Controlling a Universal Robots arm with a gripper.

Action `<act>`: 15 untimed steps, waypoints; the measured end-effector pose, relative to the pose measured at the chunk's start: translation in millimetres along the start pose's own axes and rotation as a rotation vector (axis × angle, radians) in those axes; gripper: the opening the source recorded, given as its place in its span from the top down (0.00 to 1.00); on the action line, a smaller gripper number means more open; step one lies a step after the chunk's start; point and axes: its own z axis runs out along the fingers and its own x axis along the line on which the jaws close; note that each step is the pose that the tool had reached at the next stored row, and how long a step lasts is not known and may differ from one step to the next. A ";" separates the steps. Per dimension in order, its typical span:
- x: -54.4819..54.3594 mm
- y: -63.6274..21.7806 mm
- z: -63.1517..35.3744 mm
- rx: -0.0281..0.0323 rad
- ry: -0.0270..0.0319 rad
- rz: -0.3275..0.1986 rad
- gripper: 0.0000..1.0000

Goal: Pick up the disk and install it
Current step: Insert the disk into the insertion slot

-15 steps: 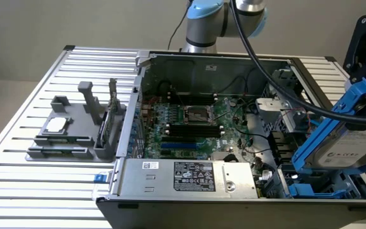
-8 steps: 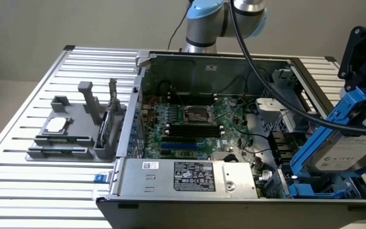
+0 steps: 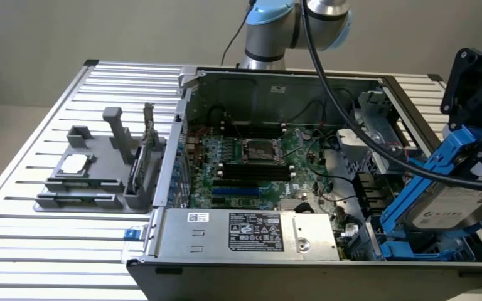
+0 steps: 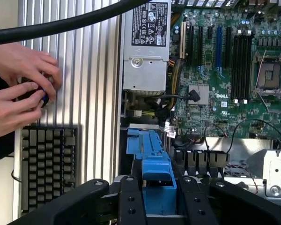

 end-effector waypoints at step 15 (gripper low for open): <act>-1.4 -1.6 11.4 0.0008 -0.0106 0.009 0.67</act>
